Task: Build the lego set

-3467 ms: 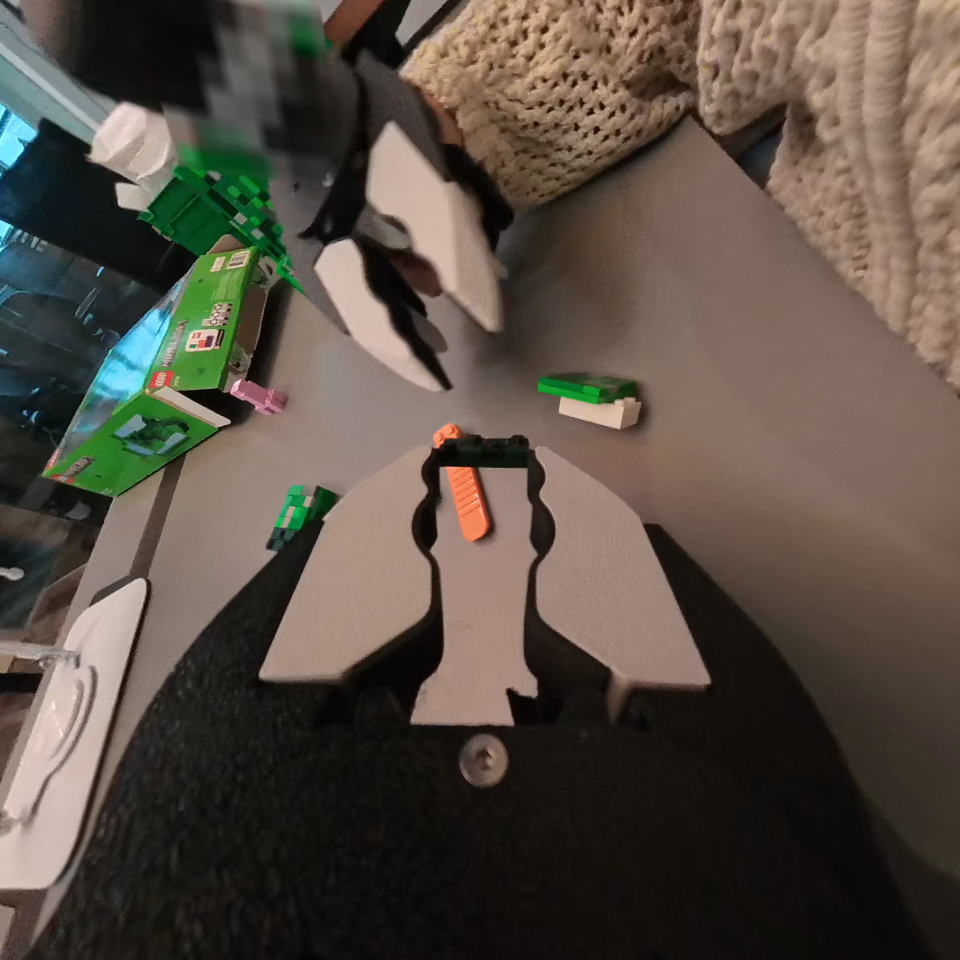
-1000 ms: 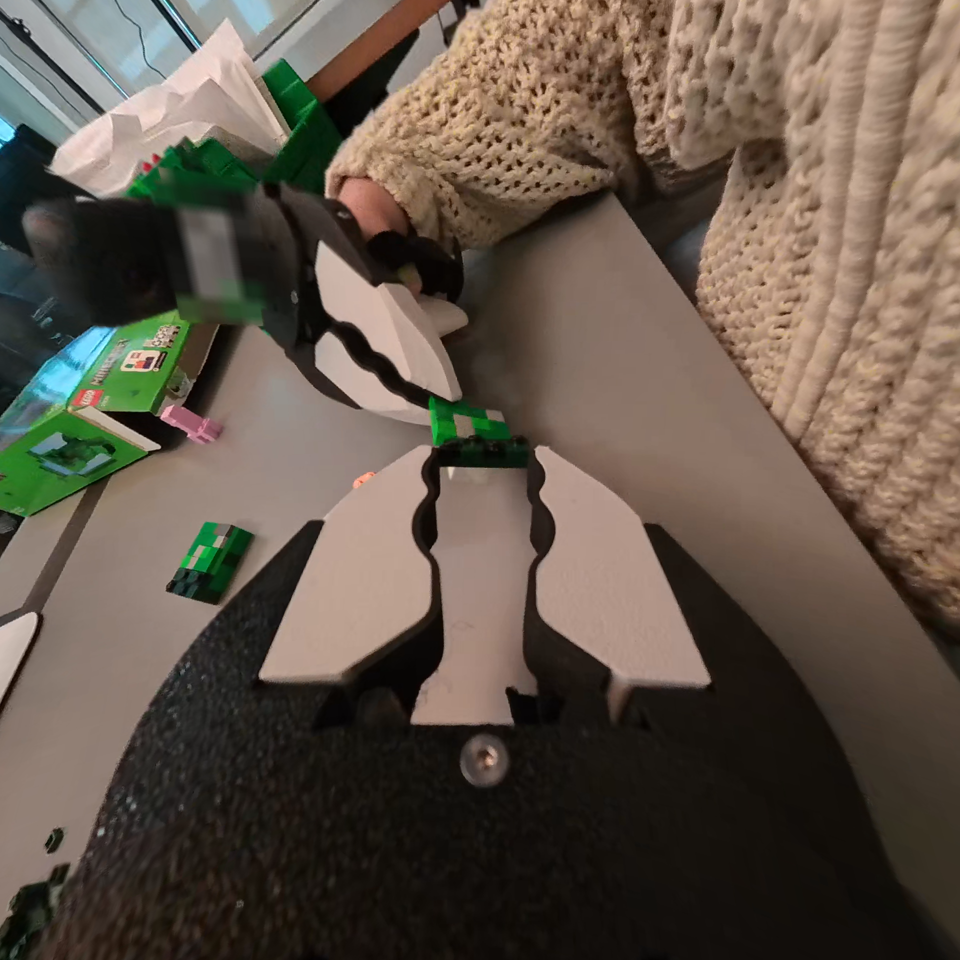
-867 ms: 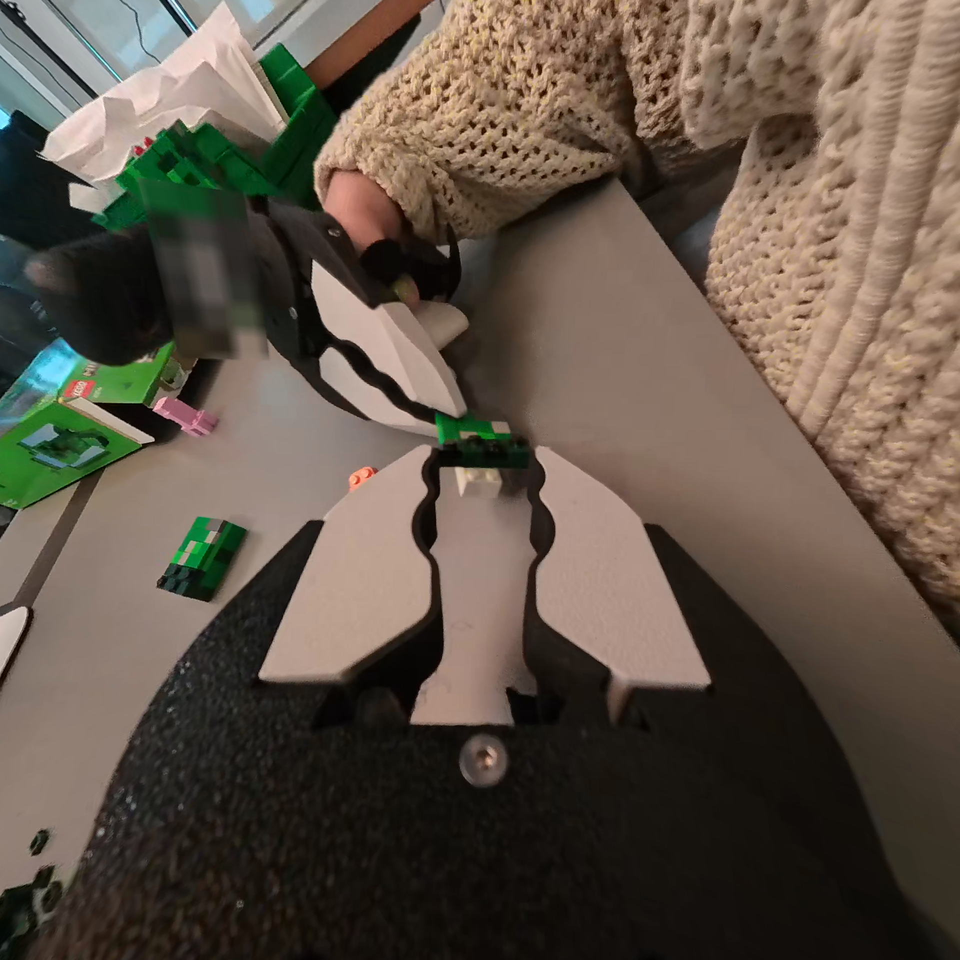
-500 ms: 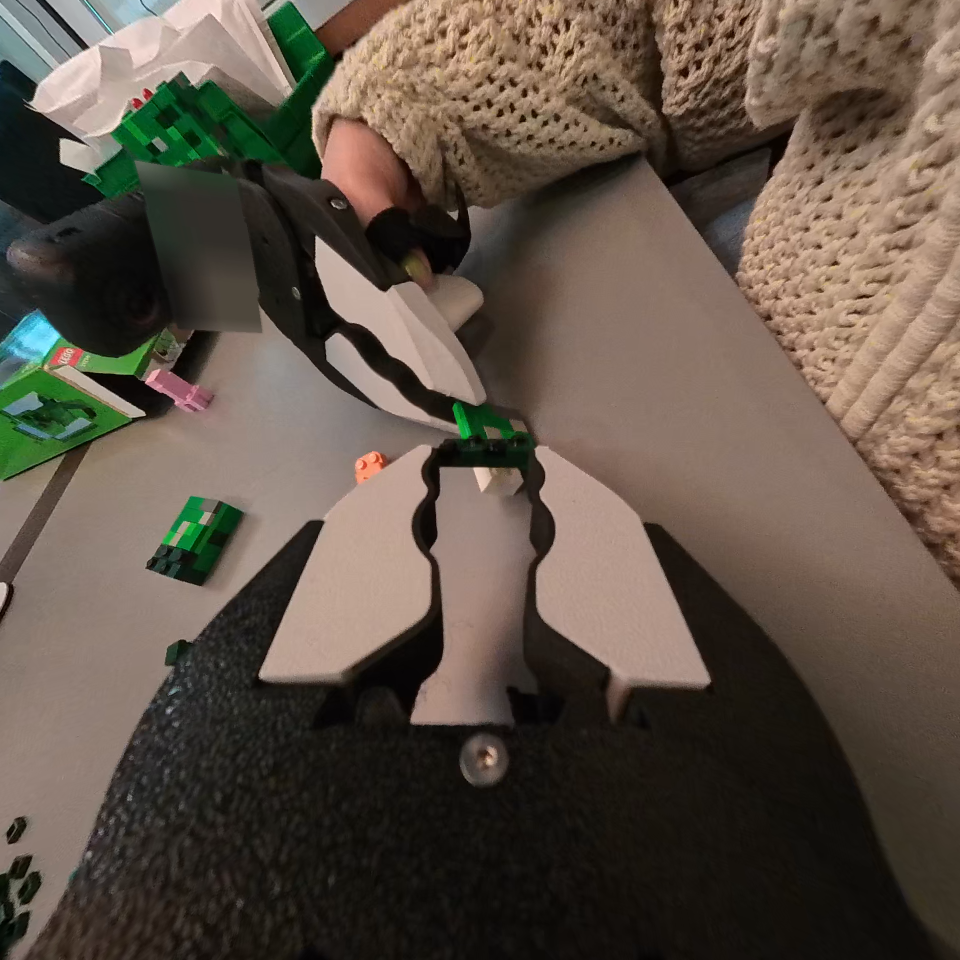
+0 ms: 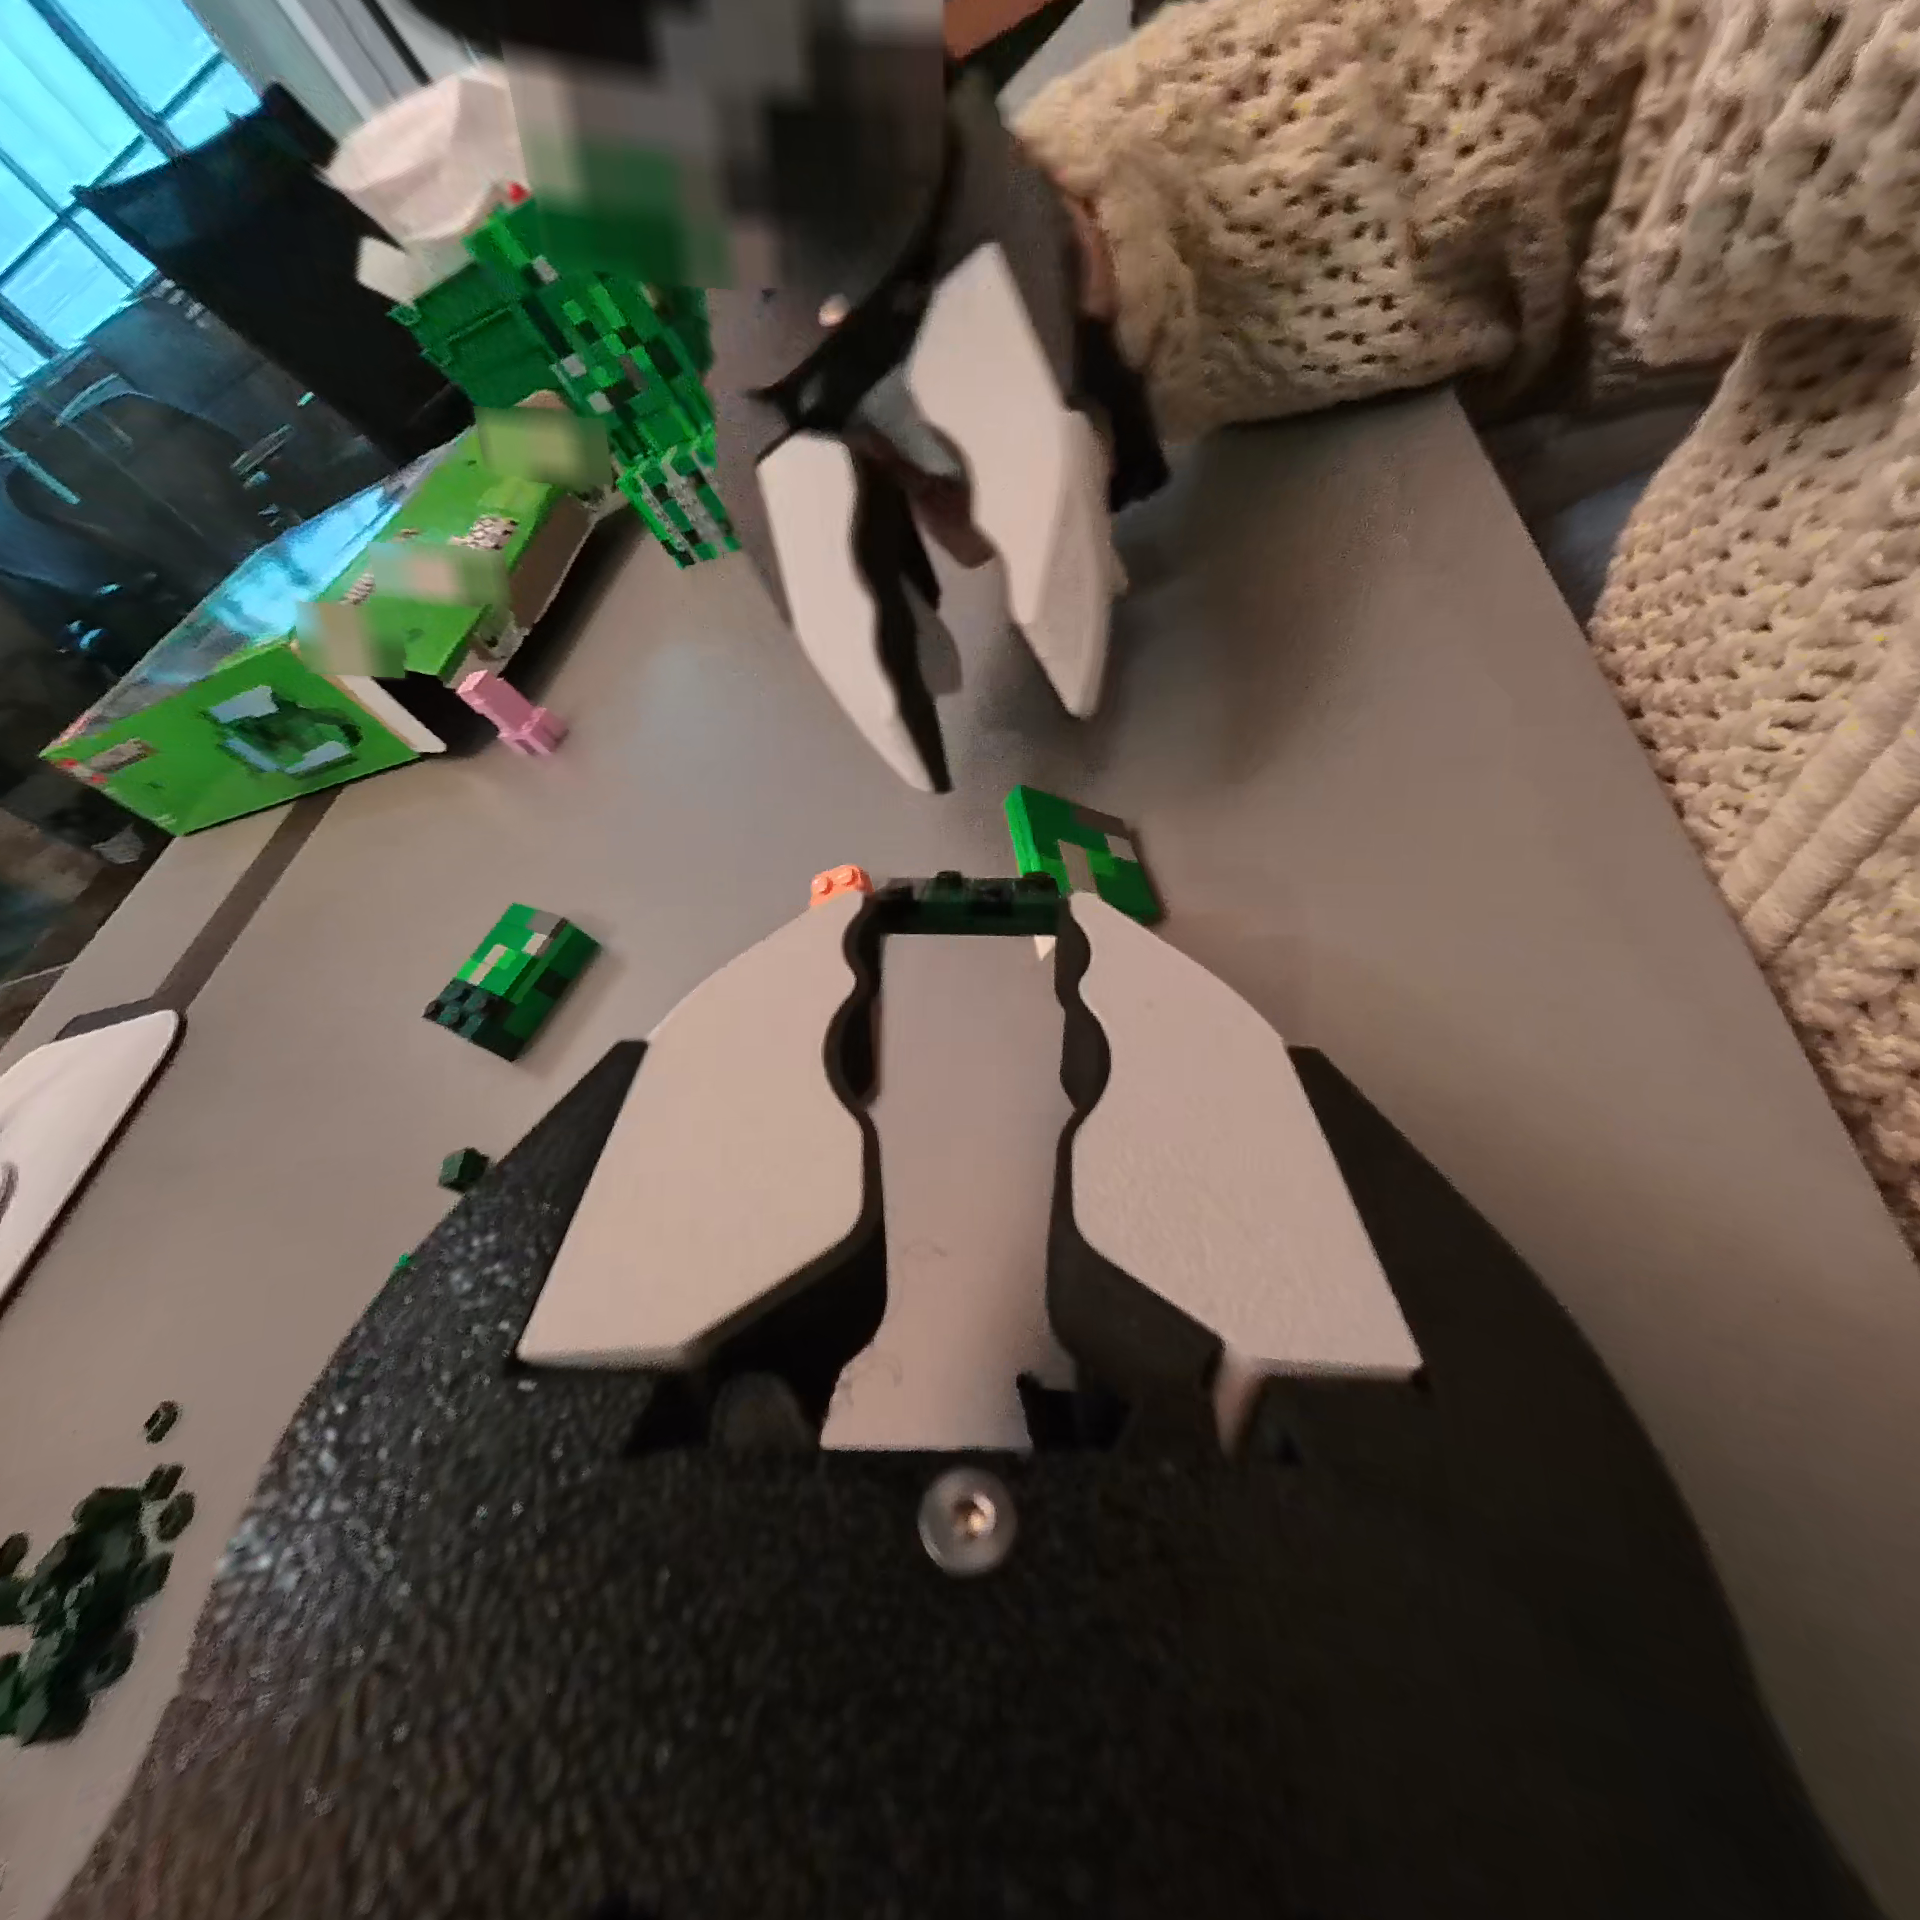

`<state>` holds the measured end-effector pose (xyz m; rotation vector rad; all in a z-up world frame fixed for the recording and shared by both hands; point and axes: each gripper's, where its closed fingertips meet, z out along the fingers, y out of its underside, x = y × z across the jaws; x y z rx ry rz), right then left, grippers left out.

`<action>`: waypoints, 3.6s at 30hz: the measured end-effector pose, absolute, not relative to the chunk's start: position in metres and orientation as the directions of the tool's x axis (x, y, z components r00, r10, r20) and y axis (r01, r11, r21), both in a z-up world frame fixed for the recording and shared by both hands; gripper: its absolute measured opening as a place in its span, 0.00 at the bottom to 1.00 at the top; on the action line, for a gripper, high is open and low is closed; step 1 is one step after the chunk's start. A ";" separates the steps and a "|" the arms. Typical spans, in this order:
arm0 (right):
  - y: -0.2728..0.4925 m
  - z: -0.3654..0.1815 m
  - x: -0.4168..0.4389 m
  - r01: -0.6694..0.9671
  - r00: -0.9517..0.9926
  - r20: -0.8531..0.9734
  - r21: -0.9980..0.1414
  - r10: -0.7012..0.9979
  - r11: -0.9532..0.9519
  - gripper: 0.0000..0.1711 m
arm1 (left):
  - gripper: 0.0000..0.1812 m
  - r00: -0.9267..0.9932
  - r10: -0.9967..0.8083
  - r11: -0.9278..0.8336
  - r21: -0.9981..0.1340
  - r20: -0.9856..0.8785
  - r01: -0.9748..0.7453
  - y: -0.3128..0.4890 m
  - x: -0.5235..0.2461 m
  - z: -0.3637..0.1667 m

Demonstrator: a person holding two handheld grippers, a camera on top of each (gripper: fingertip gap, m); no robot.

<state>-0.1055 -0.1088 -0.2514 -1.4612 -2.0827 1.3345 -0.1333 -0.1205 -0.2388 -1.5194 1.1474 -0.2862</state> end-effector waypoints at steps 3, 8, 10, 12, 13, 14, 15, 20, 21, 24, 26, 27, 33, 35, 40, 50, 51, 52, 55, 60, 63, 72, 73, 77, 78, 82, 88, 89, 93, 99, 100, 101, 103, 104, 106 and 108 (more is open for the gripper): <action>-0.114 -0.259 -0.103 0.559 -0.447 -0.019 -0.786 0.894 0.263 0.18 | 0.18 0.523 -0.759 0.125 -0.875 -0.387 -0.467 -0.124 -0.135 -0.233; -0.111 -0.266 -0.106 0.518 -0.390 0.104 -0.797 0.915 0.311 0.25 | 0.18 0.578 -0.723 0.123 -0.893 -0.379 -0.432 -0.126 -0.138 -0.225; -0.112 -0.257 -0.108 0.433 -0.381 0.130 -0.850 0.915 0.301 0.27 | 0.18 0.612 -0.700 0.126 -0.908 -0.367 -0.400 -0.125 -0.139 -0.218; -0.108 -0.245 -0.110 0.331 -0.343 0.196 -0.890 0.919 0.314 0.27 | 0.18 0.649 -0.680 0.132 -0.927 -0.342 -0.351 -0.126 -0.139 -0.212; -0.105 -0.239 -0.112 0.282 -0.316 0.221 -0.906 0.923 0.314 0.26 | 0.18 0.663 -0.673 0.133 -0.936 -0.327 -0.326 -0.126 -0.139 -0.210; -0.105 -0.235 -0.112 0.253 -0.310 0.221 -0.918 0.925 0.304 0.25 | 0.18 0.674 -0.669 0.132 -0.942 -0.314 -0.309 -0.127 -0.139 -0.210; -0.106 -0.233 -0.112 0.242 -0.323 0.204 -0.926 0.924 0.289 0.24 | 0.18 0.680 -0.666 0.129 -0.945 -0.306 -0.300 -0.127 -0.139 -0.210; -0.112 -0.230 -0.117 0.253 -0.375 0.119 -0.941 0.919 0.225 0.23 | 0.18 0.660 -0.686 0.112 -0.941 -0.305 -0.318 -0.131 -0.131 -0.217; -0.119 -0.228 -0.118 0.259 -0.412 0.069 -0.947 0.909 0.189 0.20 | 0.18 0.649 -0.693 0.122 -0.938 -0.314 -0.324 -0.133 -0.128 -0.217; -0.133 -0.220 -0.121 0.319 -0.489 -0.145 -0.947 0.860 0.021 0.16 | 0.18 0.616 -0.699 0.173 -0.922 -0.362 -0.346 -0.137 -0.121 -0.212; -0.136 -0.216 -0.122 0.365 -0.523 -0.269 -0.928 0.808 -0.073 0.17 | 0.18 0.593 -0.704 0.193 -0.909 -0.390 -0.369 -0.140 -0.117 -0.211; -0.138 -0.214 -0.122 0.385 -0.537 -0.328 -0.915 0.778 -0.120 0.17 | 0.18 0.579 -0.709 0.197 -0.901 -0.402 -0.385 -0.141 -0.115 -0.213; -0.147 -0.217 -0.122 0.552 -0.563 -0.550 -0.806 0.617 -0.215 0.16 | 0.18 0.524 -0.711 0.236 -0.861 -0.469 -0.451 -0.143 -0.104 -0.217; -0.152 -0.221 -0.119 0.590 -0.569 -0.577 -0.783 0.586 -0.198 0.15 | 0.18 0.527 -0.705 0.247 -0.861 -0.475 -0.445 -0.144 -0.104 -0.214; -0.156 -0.214 -0.116 0.581 -0.606 -0.610 -0.778 0.511 -0.239 0.07 | 0.18 0.535 -0.711 0.253 -0.875 -0.457 -0.412 -0.146 -0.103 -0.209; -0.141 -0.224 -0.126 0.302 -0.582 -0.137 -0.952 0.802 0.056 0.05 | 0.22 0.739 -0.641 -0.008 -0.961 -0.208 -0.277 -0.127 -0.126 -0.212; -0.142 -0.224 -0.126 0.253 -0.580 -0.051 -0.960 0.813 0.121 0.05 | 0.21 0.745 -0.634 -0.030 -0.957 -0.206 -0.290 -0.126 -0.127 -0.214; -0.142 -0.223 -0.126 0.207 -0.572 0.029 -0.962 0.819 0.179 0.05 | 0.19 0.746 -0.632 -0.047 -0.952 -0.207 -0.304 -0.126 -0.126 -0.217; -0.144 -0.228 -0.126 0.171 -0.557 0.162 -0.937 0.815 0.303 0.05 | 0.14 0.726 -0.646 -0.027 -0.944 -0.235 -0.329 -0.128 -0.120 -0.218; -0.144 -0.233 -0.126 0.163 -0.560 0.201 -0.924 0.803 0.346 0.05 | 0.06 0.694 -0.659 0.015 -0.928 -0.289 -0.373 -0.130 -0.113 -0.221; -0.143 -0.235 -0.128 0.168 -0.558 0.202 -0.922 0.805 0.348 0.05 | 0.06 0.690 -0.656 0.018 -0.920 -0.306 -0.391 -0.130 -0.112 -0.222; -0.115 -0.245 -0.124 0.372 -0.509 0.068 -0.882 0.858 0.291 0.23 | 0.05 0.729 -0.658 -0.198 -0.890 -0.190 -0.411 -0.130 -0.129 -0.240; -0.114 -0.252 -0.122 0.429 -0.525 0.022 -0.857 0.851 0.287 0.24 | 0.05 0.735 -0.659 -0.232 -0.886 -0.161 -0.402 -0.130 -0.129 -0.242; -0.117 -0.267 -0.117 0.562 -0.571 -0.158 -0.790 0.806 0.243 0.24 | 0.05 0.770 -0.636 -0.356 -0.870 -0.041 -0.341 -0.131 -0.131 -0.249; -0.118 -0.269 -0.117 0.589 -0.570 -0.198 -0.775 0.797 0.229 0.23 | 0.05 0.775 -0.631 -0.382 -0.872 0.005 -0.306 -0.131 -0.131 -0.250; -0.117 -0.278 -0.119 0.649 -0.569 -0.259 -0.724 0.781 0.233 0.20 | 0.05 0.781 -0.610 -0.444 -0.874 0.132 -0.200 -0.131 -0.131 -0.252; -0.119 -0.283 -0.119 0.678 -0.574 -0.279 -0.689 0.770 0.256 0.16 | 0.05 0.787 -0.594 -0.495 -0.847 0.166 -0.195 -0.134 -0.132 -0.263; -0.119 -0.284 -0.119 0.681 -0.573 -0.282 -0.687 0.769 0.254 0.16 | 0.05 0.786 -0.592 -0.502 -0.844 0.177 -0.189 -0.134 -0.131 -0.265; -0.121 -0.282 -0.120 0.672 -0.574 -0.278 -0.697 0.770 0.250 0.15 | 0.05 0.783 -0.586 -0.523 -0.835 0.210 -0.168 -0.135 -0.128 -0.266; -0.124 -0.280 -0.119 0.662 -0.582 -0.280 -0.708 0.764 0.244 0.16 | 0.05 0.799 -0.561 -0.532 -0.834 0.218 -0.146 -0.132 -0.130 -0.263; -0.125 -0.279 -0.119 0.660 -0.582 -0.282 -0.711 0.763 0.241 0.16 | 0.05 0.798 -0.561 -0.535 -0.832 0.221 -0.146 -0.131 -0.130 -0.264; -0.126 -0.278 -0.119 0.659 -0.582 -0.285 -0.714 0.762 0.237 0.15 | 0.05 0.797 -0.560 -0.540 -0.829 0.226 -0.144 -0.132 -0.130 -0.264; -0.127 -0.277 -0.120 0.658 -0.581 -0.292 -0.718 0.760 0.227 0.15 | 0.05 0.793 -0.560 -0.548 -0.825 0.240 -0.137 -0.131 -0.129 -0.264; -0.127 -0.277 -0.120 0.657 -0.580 -0.294 -0.720 0.760 0.223 0.15 | 0.05 0.789 -0.560 -0.554 -0.822 0.252 -0.130 -0.132 -0.128 -0.263; -0.129 -0.276 -0.121 0.653 -0.584 -0.291 -0.723 0.758 0.225 0.15 | 0.05 0.779 -0.562 -0.568 -0.814 0.279 -0.118 -0.132 -0.128 -0.264; -0.129 -0.276 -0.122 0.654 -0.580 -0.289 -0.723 0.761 0.224 0.14 | 0.06 0.771 -0.564 -0.577 -0.809 0.295 -0.112 -0.131 -0.128 -0.264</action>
